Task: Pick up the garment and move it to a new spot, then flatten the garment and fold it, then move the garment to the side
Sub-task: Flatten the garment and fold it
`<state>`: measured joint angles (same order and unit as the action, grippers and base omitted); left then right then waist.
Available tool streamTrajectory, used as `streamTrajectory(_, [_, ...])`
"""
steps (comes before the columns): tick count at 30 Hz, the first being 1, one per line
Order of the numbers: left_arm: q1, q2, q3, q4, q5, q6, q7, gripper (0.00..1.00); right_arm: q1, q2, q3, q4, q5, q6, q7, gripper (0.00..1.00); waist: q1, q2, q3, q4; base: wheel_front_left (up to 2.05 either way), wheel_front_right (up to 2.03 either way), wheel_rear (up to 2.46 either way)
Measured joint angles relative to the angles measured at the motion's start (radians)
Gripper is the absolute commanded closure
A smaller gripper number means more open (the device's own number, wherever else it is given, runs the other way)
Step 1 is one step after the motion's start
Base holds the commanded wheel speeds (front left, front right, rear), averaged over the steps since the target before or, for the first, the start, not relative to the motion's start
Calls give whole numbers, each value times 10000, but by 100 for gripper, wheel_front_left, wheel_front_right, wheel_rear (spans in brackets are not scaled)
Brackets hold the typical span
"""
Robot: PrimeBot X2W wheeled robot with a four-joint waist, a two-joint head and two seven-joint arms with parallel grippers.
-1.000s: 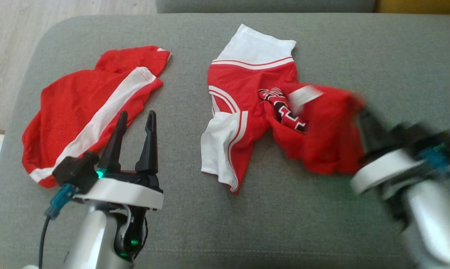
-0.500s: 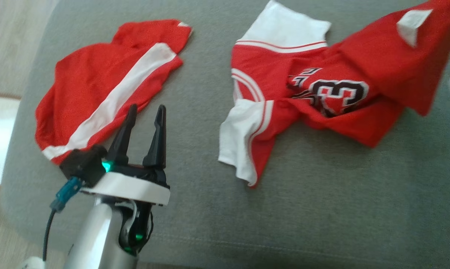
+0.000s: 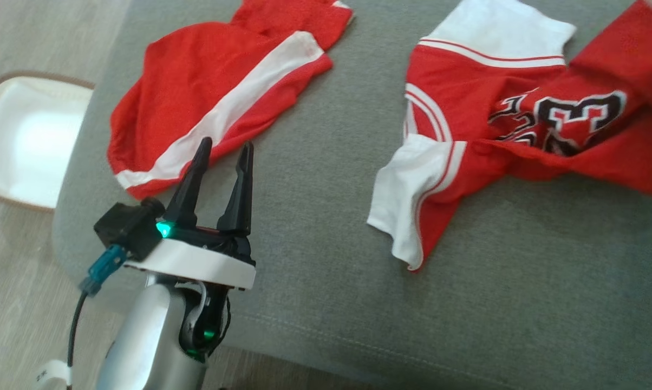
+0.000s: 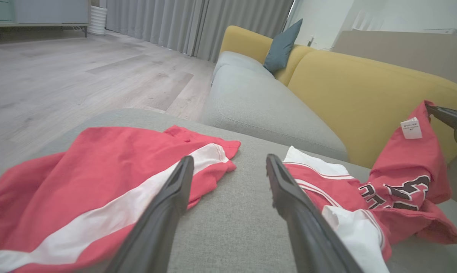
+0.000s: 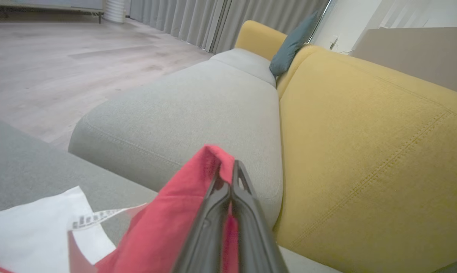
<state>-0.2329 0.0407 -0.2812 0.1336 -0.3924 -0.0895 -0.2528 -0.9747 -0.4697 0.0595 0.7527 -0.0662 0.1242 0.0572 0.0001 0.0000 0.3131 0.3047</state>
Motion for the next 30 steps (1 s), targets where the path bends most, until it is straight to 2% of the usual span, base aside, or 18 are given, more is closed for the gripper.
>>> streamTrajectory(1, [0,2,4,-2,-36,2,0,0,-152,56,-169,178,-203,0,-136,100,0,0,31,64,0,0,0])
streamTrajectory(2, [-2,2,0,-2,-52,2,0,0,-304,136,-359,382,-408,0,-240,89,0,0,62,109,0,0,0])
streamTrajectory(3, [-3,2,0,-4,-52,2,0,0,-423,209,-487,558,-631,0,-353,0,0,0,88,136,0,0,0])
streamTrajectory(10, [-8,0,48,-2,-50,15,0,0,-440,894,-1220,1664,-1419,0,-1168,0,0,0,-73,-135,0,0,0])
streamTrajectory(12, [-8,0,67,0,-48,17,0,0,-366,1020,-1325,1705,-1444,0,-1350,0,-1,0,-129,-219,0,0,0])
streamTrajectory(13, [-5,0,125,-6,-10,29,0,0,-154,1256,-1490,1718,-1450,0,-1774,0,-1,0,-260,-407,0,0,0])
streamTrajectory(19, [51,8,414,-21,105,105,-8,0,656,1906,-1329,1605,-1081,0,-2629,0,-1,0,-683,-1016,0,0,0])
streamTrajectory(24, [340,4,650,-77,205,144,-12,0,1895,2357,-972,493,-364,0,-2959,0,-1,0,-1178,-1693,0,0,0])
streamTrajectory(30, [729,8,853,-222,215,291,-12,0,4056,3010,-752,-1866,393,0,-3053,0,-2,0,-1694,-2431,0,0,0])
